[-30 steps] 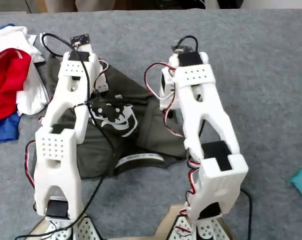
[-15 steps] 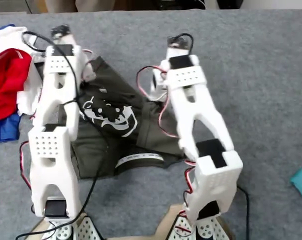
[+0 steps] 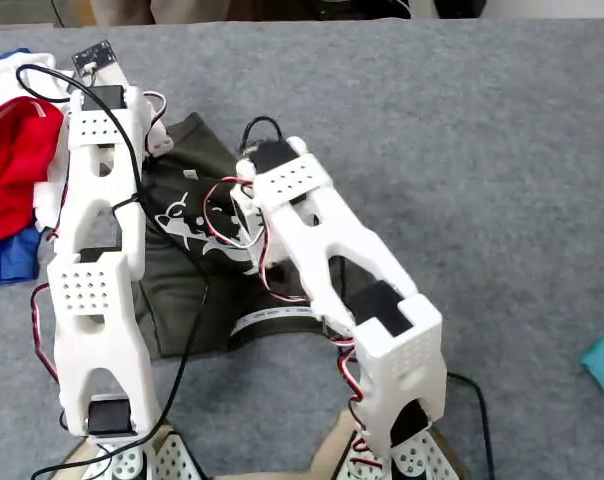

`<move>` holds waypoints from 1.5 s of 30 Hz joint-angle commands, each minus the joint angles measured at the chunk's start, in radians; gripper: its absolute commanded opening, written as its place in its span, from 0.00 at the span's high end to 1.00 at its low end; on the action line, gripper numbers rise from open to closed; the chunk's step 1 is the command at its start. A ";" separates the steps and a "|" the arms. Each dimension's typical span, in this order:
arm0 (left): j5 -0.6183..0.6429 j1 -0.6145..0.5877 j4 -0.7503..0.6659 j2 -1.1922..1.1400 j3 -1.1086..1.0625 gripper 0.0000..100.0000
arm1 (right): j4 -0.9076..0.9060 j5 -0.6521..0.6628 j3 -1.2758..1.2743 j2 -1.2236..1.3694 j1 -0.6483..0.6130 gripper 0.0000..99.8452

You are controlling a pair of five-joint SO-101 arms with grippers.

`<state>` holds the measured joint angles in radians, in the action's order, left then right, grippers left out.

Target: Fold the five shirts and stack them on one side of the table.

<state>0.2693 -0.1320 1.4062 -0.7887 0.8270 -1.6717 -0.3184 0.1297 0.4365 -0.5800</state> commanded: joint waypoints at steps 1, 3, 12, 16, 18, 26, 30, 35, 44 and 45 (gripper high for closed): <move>0.008 -0.008 -0.017 0.012 0.044 0.98 | -0.017 0.046 -0.008 -0.001 -0.033 0.91; 0.008 -0.008 -0.017 0.012 0.043 0.98 | -0.017 0.046 -0.012 0.001 -0.053 0.91; 0.008 -0.008 -0.011 0.012 0.043 0.98 | -0.017 0.037 -0.031 0.050 -0.137 0.91; 0.006 -0.014 -0.012 0.012 0.043 0.98 | 0.005 -0.029 0.007 0.102 -0.133 0.91; 0.006 -0.018 -0.017 0.012 0.043 0.98 | 0.003 -0.048 0.050 0.127 -0.136 0.91; 0.006 -0.018 -0.017 0.012 0.043 0.98 | -0.043 -0.077 0.199 0.206 -0.119 0.84; 0.006 -0.018 -0.017 0.012 0.043 0.98 | -0.086 -0.074 0.246 0.211 -0.102 0.74; 0.006 -0.018 -0.017 0.012 0.043 0.98 | -0.101 -0.074 0.265 0.213 -0.081 0.78; 0.006 -0.018 -0.018 0.012 0.046 0.98 | -0.052 -0.074 0.269 0.288 -0.041 0.91; 0.006 -0.018 -0.018 0.012 0.046 0.98 | -0.054 -0.074 0.275 0.306 -0.028 0.91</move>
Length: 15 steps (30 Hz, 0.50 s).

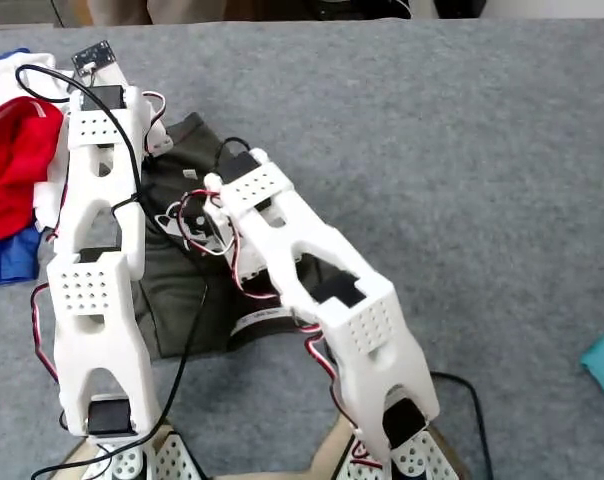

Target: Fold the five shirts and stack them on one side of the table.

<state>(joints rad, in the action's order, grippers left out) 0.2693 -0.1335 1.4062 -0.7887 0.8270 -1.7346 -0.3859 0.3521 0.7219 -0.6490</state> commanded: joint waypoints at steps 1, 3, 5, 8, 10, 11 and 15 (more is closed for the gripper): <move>0.006 -0.017 -0.018 0.012 0.046 0.98 | 0.009 -0.006 0.054 0.036 0.050 0.92; 0.006 -0.017 -0.018 0.012 0.046 0.98 | 0.003 -0.006 0.074 0.068 0.073 0.93; 0.006 -0.017 -0.018 0.012 0.046 0.98 | 0.003 -0.006 0.093 0.090 0.093 0.94; 0.006 -0.017 -0.018 0.012 0.046 0.98 | -0.003 -0.006 0.114 0.094 0.108 0.96; 0.006 -0.017 -0.018 0.012 0.046 0.98 | -0.029 -0.006 0.134 0.096 0.110 0.96; 0.006 -0.017 -0.018 0.012 0.046 0.98 | -0.041 -0.006 0.143 0.096 0.111 0.96; 0.006 -0.017 -0.018 0.012 0.052 0.98 | -0.049 -0.011 0.148 0.079 0.116 0.98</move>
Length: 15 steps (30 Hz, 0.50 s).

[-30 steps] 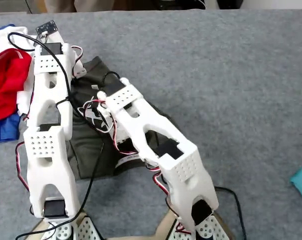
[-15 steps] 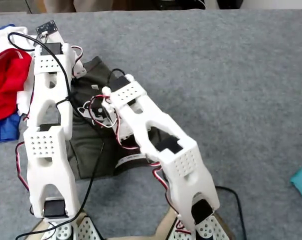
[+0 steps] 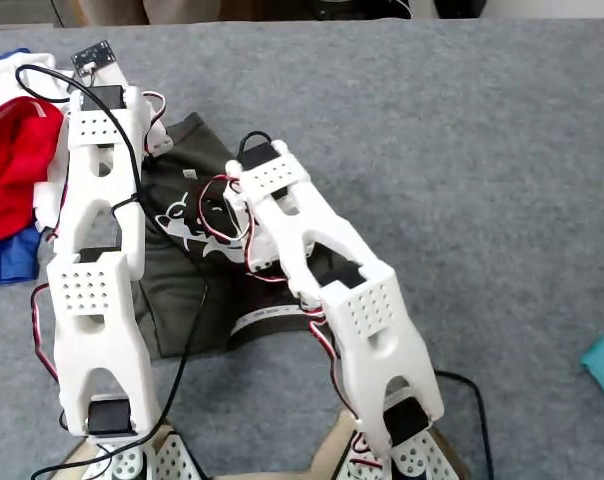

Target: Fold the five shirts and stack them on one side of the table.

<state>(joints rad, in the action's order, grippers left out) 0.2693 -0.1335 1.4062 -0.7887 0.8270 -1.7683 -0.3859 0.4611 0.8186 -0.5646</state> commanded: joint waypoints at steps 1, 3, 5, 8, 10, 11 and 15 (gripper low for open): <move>0.006 -0.017 -0.018 0.012 0.052 0.98 | -0.015 -0.011 0.035 -0.033 0.033 0.98; 0.006 -0.017 -0.018 0.021 0.054 0.98 | -0.017 -0.011 0.033 -0.074 0.048 0.99; 0.006 -0.014 -0.018 0.022 0.066 0.98 | -0.017 -0.008 0.033 -0.131 0.079 0.99; 0.006 -0.015 -0.006 0.021 0.112 0.98 | -0.017 0.005 0.033 -0.237 0.128 0.99; 0.006 -0.017 0.014 0.022 0.150 0.98 | -0.017 0.037 0.036 -0.314 0.162 0.99; 0.006 -0.018 0.025 0.022 0.181 0.98 | -0.015 0.046 0.041 -0.355 0.177 0.99; 0.003 -0.018 0.040 0.021 0.344 0.98 | -0.012 0.087 0.051 -0.516 0.232 0.99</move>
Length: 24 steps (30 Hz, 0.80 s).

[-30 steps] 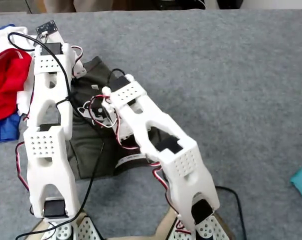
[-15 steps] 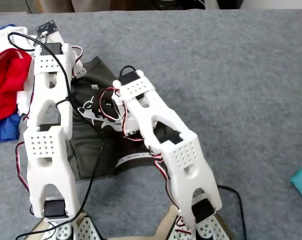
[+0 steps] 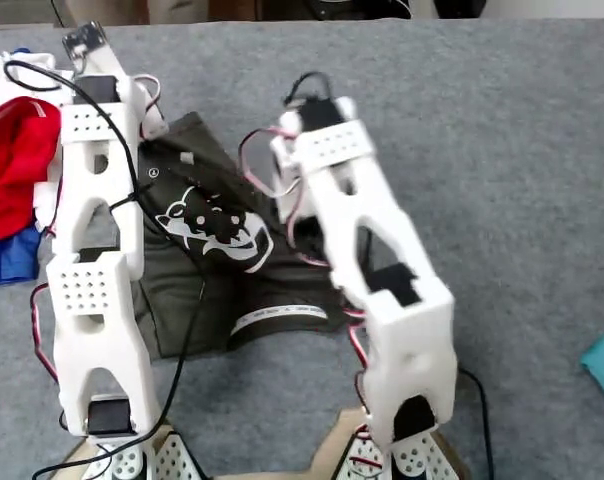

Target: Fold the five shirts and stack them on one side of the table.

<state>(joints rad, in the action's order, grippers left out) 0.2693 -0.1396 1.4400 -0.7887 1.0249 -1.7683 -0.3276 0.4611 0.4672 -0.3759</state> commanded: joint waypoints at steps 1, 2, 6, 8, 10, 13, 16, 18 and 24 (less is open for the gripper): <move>0.005 -0.008 0.006 0.021 0.184 0.98 | -0.012 0.035 0.058 -0.202 0.059 0.99; 0.006 -0.003 0.006 0.021 0.222 0.98 | -0.012 0.035 0.068 -0.237 0.077 0.99; 0.006 0.023 0.018 0.024 0.373 0.98 | -0.012 0.051 0.139 -0.341 0.153 0.99; 0.005 0.026 0.048 0.024 0.486 0.98 | -0.012 0.055 0.188 -0.374 0.186 0.99; 0.000 0.037 0.087 0.024 0.614 0.98 | -0.012 0.055 0.217 -0.401 0.209 0.99; -0.029 0.054 0.106 0.042 0.646 0.98 | -0.012 0.054 0.245 -0.441 0.228 0.99; -0.064 0.077 0.114 0.133 0.646 0.98 | -0.009 0.052 0.318 -0.487 0.265 0.99; -0.069 0.071 0.110 0.197 0.646 0.98 | -0.003 0.051 0.398 -0.507 0.300 0.99; -0.144 0.077 0.114 0.403 0.647 0.98 | 0.075 0.049 0.651 -0.516 0.395 0.99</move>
<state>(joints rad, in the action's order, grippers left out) 0.1695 -0.0767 1.5520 -0.5294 1.6218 -1.7530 -0.2816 0.9843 0.0054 -0.0338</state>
